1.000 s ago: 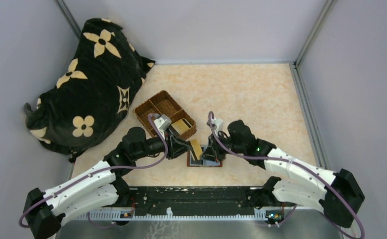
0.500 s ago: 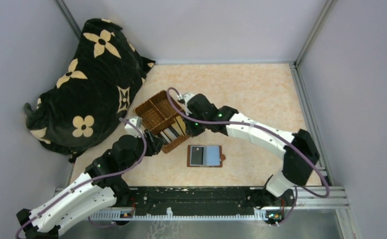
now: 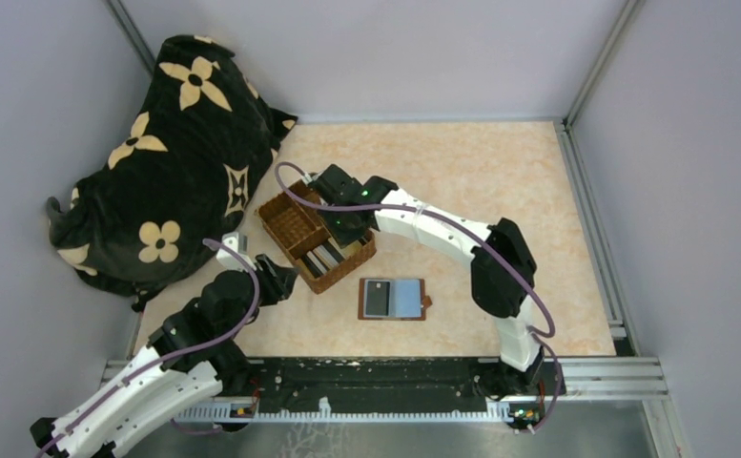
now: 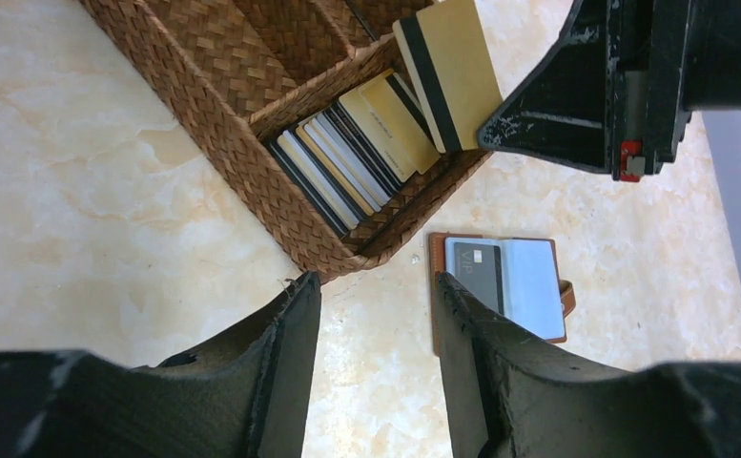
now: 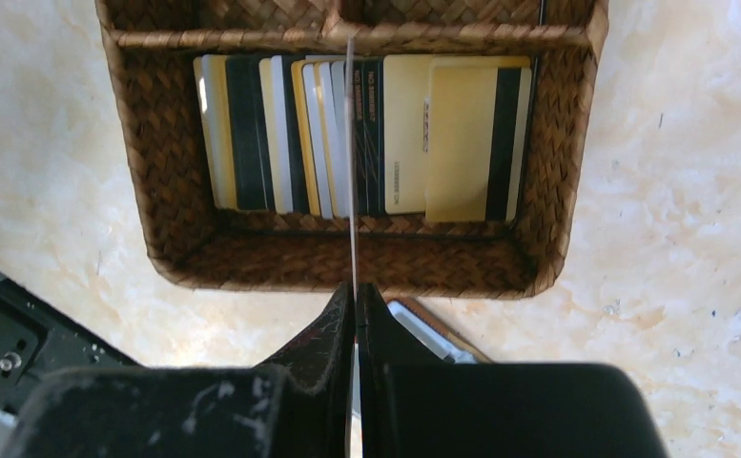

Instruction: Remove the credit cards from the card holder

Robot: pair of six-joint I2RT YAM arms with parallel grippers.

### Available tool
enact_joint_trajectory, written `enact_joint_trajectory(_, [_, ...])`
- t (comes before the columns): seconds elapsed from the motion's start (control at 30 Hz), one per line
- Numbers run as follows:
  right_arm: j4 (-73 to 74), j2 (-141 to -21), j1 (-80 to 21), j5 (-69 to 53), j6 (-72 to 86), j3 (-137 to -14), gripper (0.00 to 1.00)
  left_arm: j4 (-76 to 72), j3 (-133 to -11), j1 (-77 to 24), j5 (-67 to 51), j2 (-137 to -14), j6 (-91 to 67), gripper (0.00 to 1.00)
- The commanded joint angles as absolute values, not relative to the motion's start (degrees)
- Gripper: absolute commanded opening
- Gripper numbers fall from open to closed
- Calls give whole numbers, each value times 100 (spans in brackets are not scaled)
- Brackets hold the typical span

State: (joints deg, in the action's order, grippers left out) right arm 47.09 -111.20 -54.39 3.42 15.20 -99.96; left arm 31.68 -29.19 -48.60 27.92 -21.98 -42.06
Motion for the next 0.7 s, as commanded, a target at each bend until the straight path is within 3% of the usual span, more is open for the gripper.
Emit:
enact_joint_trajectory(0.0, [5127,-11408,-5528,632,1374,-10620,0,3289,-2836,-4841,2918,-2067,-4228,54])
enact_joint_trajectory(0.67, [5392,-12366,-5732,673,1236,-11241,0,3227,-2759,-4844,2909,-1948,-4133,56])
